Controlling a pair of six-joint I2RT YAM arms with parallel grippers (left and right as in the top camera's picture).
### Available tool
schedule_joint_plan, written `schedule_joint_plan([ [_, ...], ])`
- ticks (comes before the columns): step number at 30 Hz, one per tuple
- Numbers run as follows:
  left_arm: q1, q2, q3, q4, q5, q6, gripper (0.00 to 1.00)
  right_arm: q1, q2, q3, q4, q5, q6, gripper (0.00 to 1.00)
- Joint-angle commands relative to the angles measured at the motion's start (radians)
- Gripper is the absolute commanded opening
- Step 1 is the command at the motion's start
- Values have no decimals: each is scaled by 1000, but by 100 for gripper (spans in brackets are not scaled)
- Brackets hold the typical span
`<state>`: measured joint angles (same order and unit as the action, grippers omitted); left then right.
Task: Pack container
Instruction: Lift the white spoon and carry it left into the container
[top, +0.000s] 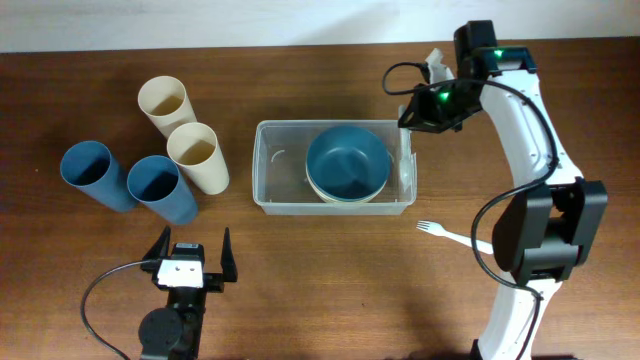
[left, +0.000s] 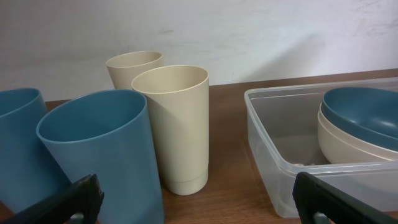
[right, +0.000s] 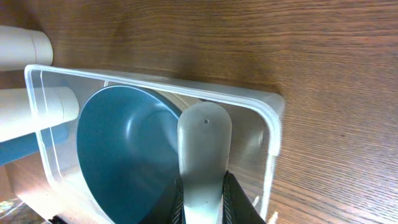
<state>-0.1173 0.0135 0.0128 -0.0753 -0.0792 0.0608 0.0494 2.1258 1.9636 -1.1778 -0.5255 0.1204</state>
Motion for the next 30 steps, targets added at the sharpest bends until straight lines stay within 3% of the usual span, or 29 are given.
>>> schedule_joint_plan([
  [1, 4, -8, -4, -1, -4, 12, 99, 13, 8, 21, 0, -13, -8, 15],
  [12, 4, -8, -4, -1, -4, 12, 99, 18, 8, 21, -75, 25, -10, 16],
  [20, 4, -8, -4, -1, -4, 12, 100, 18, 8, 21, -102, 24, -20, 34],
  [30, 4, -8, -4, -1, -4, 12, 100, -8, -21, 51, -146, 25, -32, 41],
])
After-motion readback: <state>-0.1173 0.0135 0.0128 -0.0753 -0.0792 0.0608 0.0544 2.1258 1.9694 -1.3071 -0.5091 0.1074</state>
